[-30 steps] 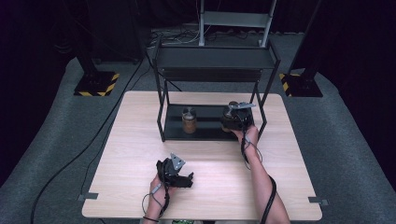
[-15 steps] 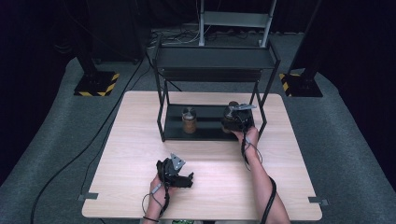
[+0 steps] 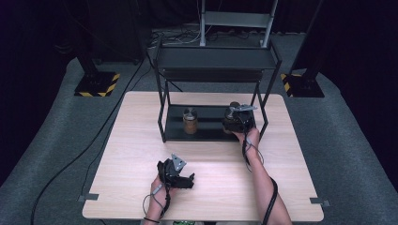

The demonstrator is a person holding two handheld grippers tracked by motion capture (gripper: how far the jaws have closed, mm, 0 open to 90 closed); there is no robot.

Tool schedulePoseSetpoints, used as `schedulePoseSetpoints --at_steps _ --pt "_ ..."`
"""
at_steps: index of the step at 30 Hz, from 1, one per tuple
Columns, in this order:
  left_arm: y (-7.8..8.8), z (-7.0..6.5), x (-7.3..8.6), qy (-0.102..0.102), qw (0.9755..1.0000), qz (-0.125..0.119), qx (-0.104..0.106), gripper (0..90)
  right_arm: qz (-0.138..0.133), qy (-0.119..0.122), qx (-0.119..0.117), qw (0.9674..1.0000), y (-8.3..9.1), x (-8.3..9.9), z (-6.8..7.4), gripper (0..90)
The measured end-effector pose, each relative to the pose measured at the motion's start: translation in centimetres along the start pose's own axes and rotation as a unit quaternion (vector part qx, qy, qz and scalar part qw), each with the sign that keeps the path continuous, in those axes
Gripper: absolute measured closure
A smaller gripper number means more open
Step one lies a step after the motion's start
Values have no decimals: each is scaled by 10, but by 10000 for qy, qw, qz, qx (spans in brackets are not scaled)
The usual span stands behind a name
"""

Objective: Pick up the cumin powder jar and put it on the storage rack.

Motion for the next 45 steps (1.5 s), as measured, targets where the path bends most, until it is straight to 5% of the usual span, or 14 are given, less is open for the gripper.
schedulePoseSetpoints --at_steps 17,30,45 --pt "0 0 0 -6 10000 0 1 20 11 -32 44 10000 0 -1 2 296" --pt "0 -1 0 -9 10000 -7 -3 20 24 -307 195 9993 17 -12 3 30" --pt "0 -1 0 -16 10000 -5 -6 19 162 -112 101 9998 44 0 12 0"
Point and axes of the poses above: each handheld gripper's, and its own axes: y roughly backward along the jaws, x roughly out of its underside, z roughly to its left, the point moved 3 cm from there along -y, roughly forward along the jaws, and after that the axes turned 14 degrees about -z, right-handed, at the moved point
